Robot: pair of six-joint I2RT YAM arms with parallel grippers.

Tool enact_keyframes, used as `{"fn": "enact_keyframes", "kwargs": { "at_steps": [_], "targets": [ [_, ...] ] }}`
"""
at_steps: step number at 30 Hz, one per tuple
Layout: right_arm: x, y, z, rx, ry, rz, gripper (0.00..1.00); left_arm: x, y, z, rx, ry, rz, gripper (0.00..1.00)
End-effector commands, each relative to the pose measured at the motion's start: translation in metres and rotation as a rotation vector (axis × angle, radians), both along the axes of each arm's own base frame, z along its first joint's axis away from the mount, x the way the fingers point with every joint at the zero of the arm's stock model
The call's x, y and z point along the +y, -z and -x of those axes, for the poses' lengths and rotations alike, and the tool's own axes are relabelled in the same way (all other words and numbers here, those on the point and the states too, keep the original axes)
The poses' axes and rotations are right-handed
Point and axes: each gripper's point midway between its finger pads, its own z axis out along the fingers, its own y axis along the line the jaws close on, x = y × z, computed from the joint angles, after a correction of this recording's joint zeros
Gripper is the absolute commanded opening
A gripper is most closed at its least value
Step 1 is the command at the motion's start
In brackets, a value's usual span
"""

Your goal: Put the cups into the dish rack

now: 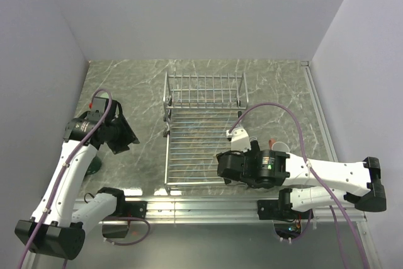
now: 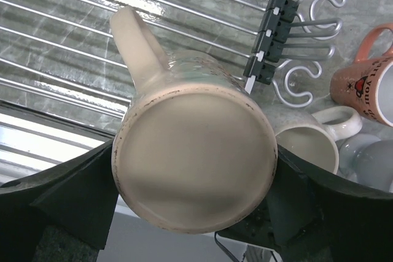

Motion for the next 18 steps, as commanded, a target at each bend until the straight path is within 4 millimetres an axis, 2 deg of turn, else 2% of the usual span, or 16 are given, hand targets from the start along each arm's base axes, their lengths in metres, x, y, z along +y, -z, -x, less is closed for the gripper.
{"fn": "enact_keyframes", "kwargs": {
  "at_steps": [1, 13, 16, 18],
  "targets": [
    [-0.017, -0.009, 0.003, -0.005, 0.001, 0.066, 0.98, 0.004, -0.015, -0.004, -0.033, -0.004, -0.022, 0.49],
    [-0.007, -0.030, 0.007, 0.004, -0.028, 0.008, 1.00, 0.003, -0.019, -0.006, -0.021, -0.017, -0.016, 0.48],
    [-0.006, -0.040, 0.008, -0.004, -0.028, -0.022, 1.00, 0.012, -0.026, -0.009, -0.041, -0.044, -0.058, 0.48],
    [-0.003, -0.056, 0.009, -0.016, -0.030, -0.078, 1.00, 0.018, -0.034, -0.010, -0.053, -0.063, -0.085, 0.48]
  ]
}}
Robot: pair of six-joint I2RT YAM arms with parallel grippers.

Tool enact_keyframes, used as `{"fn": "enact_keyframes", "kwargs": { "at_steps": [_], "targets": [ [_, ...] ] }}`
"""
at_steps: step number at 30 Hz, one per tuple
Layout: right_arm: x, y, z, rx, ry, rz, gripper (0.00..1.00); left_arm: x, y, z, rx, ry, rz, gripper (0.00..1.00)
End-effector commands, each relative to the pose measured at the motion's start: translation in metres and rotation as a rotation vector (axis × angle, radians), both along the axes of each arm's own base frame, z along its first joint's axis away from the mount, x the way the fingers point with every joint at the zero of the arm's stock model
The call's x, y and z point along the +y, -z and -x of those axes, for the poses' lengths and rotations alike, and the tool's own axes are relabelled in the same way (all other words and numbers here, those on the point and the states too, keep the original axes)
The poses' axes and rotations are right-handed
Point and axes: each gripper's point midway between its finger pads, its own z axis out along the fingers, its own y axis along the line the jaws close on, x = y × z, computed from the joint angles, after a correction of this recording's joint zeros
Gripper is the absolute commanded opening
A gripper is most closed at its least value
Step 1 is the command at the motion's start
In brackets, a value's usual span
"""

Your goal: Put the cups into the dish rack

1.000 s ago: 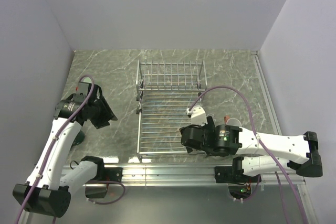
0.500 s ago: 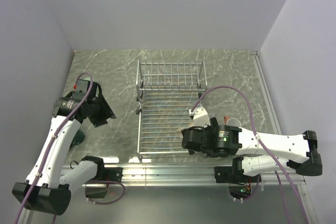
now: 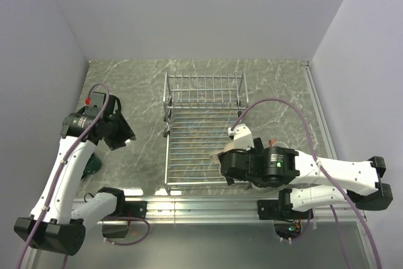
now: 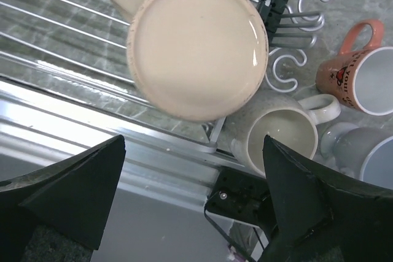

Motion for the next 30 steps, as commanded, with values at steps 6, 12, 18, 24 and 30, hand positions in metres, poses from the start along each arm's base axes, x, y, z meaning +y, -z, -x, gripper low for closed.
{"fn": "enact_keyframes", "kwargs": {
  "at_steps": [6, 12, 18, 24, 30],
  "targets": [
    [0.008, -0.084, -0.010, -0.118, -0.012, -0.219, 1.00, 0.043, -0.042, -0.020, -0.074, -0.178, -0.181, 0.50],
    [0.014, -0.109, -0.012, -0.141, -0.028, -0.261, 1.00, 0.069, -0.051, -0.056, -0.066, -0.285, -0.244, 0.52],
    [0.006, -0.113, -0.006, -0.122, -0.037, -0.308, 1.00, 0.090, -0.033, -0.106, -0.022, -0.281, -0.315, 0.79],
    [-0.018, -0.125, -0.004, -0.121, 0.000, -0.367, 1.00, 0.122, -0.009, -0.165, -0.014, -0.218, -0.343, 0.98],
    [-0.040, -0.129, 0.000, -0.106, 0.050, -0.417, 1.00, 0.142, 0.007, -0.217, -0.030, -0.215, -0.251, 0.94]
  ]
}}
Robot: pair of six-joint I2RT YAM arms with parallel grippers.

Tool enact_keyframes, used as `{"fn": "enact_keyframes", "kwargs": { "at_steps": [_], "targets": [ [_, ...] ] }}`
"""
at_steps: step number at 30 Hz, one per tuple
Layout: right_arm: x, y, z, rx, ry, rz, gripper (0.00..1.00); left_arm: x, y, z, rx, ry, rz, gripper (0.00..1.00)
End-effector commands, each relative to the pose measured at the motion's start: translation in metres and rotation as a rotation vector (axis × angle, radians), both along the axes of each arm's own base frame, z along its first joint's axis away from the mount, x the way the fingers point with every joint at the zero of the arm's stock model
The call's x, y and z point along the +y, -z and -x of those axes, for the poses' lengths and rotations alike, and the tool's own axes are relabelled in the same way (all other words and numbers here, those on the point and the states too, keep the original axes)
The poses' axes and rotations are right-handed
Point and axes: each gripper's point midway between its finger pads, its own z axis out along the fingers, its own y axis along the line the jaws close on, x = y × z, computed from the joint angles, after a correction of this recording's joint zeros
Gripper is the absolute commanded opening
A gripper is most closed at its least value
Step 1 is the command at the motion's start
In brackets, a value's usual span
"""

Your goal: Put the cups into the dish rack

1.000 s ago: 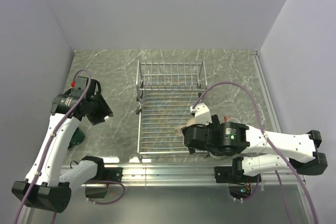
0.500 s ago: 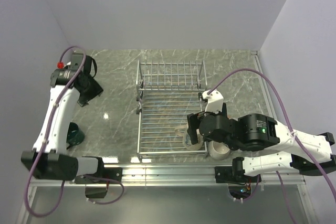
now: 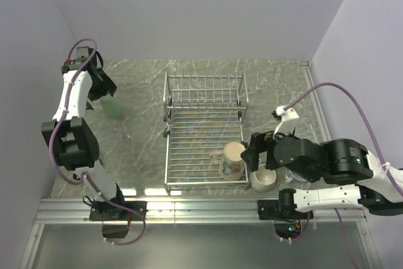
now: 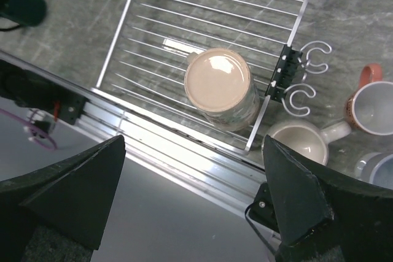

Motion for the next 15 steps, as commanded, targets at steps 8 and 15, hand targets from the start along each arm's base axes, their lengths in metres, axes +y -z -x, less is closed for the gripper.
{"fn": "enact_keyframes", "kwargs": {
  "at_steps": [8, 15],
  "targets": [
    [-0.023, -0.001, 0.002, 0.023, 0.057, 0.001, 1.00, -0.001, 0.008, -0.072, -0.116, 0.107, 0.065, 0.92],
    [-0.010, 0.005, -0.001, 0.015, 0.053, 0.046, 1.00, 0.009, 0.037, -0.084, -0.038, 0.082, 0.035, 0.88]
  ]
}}
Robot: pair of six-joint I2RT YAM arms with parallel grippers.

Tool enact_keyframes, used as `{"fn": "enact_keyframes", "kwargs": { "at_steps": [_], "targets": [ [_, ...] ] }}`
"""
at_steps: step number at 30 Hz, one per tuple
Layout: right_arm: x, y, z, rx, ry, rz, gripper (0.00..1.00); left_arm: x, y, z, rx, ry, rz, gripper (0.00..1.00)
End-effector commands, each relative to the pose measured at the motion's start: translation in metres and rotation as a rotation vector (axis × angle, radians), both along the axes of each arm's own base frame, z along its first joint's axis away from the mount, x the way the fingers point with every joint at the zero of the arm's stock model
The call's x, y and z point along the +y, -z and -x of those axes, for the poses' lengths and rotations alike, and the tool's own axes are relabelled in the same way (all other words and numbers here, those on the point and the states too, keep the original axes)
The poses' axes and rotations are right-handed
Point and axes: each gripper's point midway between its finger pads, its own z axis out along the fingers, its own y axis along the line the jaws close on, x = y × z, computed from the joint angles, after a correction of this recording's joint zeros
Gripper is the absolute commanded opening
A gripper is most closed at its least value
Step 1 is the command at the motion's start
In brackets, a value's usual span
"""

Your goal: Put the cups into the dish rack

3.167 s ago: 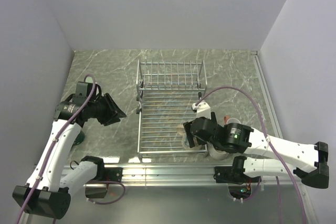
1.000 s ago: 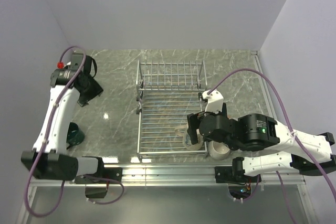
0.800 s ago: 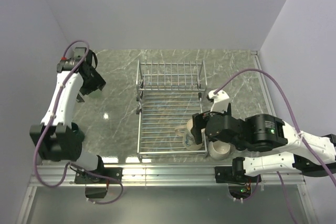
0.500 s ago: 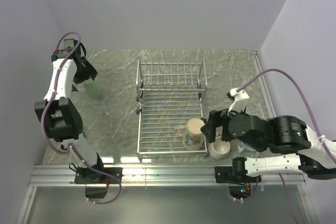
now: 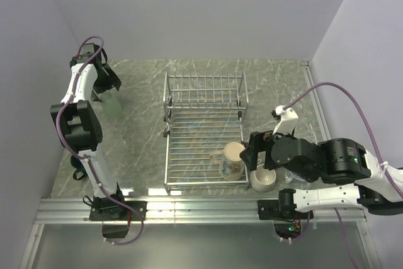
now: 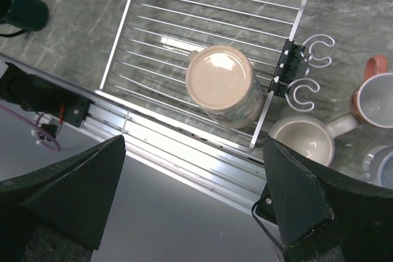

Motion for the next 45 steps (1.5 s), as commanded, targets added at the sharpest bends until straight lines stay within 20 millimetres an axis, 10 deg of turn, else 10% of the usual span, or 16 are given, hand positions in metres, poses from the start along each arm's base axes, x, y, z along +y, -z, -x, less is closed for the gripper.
{"fn": "enact_keyframes", "kwargs": {
  "at_steps": [1, 11, 14, 19, 26, 33, 45],
  "targets": [
    [-0.009, 0.004, -0.004, -0.013, 0.026, 0.081, 1.00, 0.007, 0.000, -0.014, -0.008, -0.002, -0.028, 0.88],
    [-0.011, 0.005, -0.006, -0.016, 0.050, 0.091, 1.00, 0.007, 0.027, -0.021, 0.042, 0.007, -0.008, 0.85],
    [-0.010, 0.005, -0.007, -0.020, 0.056, 0.092, 1.00, 0.005, 0.032, -0.022, 0.050, 0.015, 0.005, 0.66],
    [-0.006, 0.005, -0.009, -0.027, 0.052, 0.108, 1.00, -0.003, 0.022, -0.023, 0.026, 0.040, 0.037, 0.06],
    [0.011, -0.002, -0.014, -0.073, 0.021, 0.085, 1.00, -0.042, -0.048, -0.003, -0.171, 0.109, 0.190, 0.00],
    [0.052, -0.023, -0.025, -0.166, -0.077, 0.102, 1.00, -0.147, -0.109, 0.079, -0.425, 0.278, 0.587, 0.00],
    [0.095, -0.039, -0.055, -0.162, -0.164, -0.017, 1.00, -0.209, -0.168, 0.221, -0.572, 0.561, 0.559, 0.00]
  ]
}}
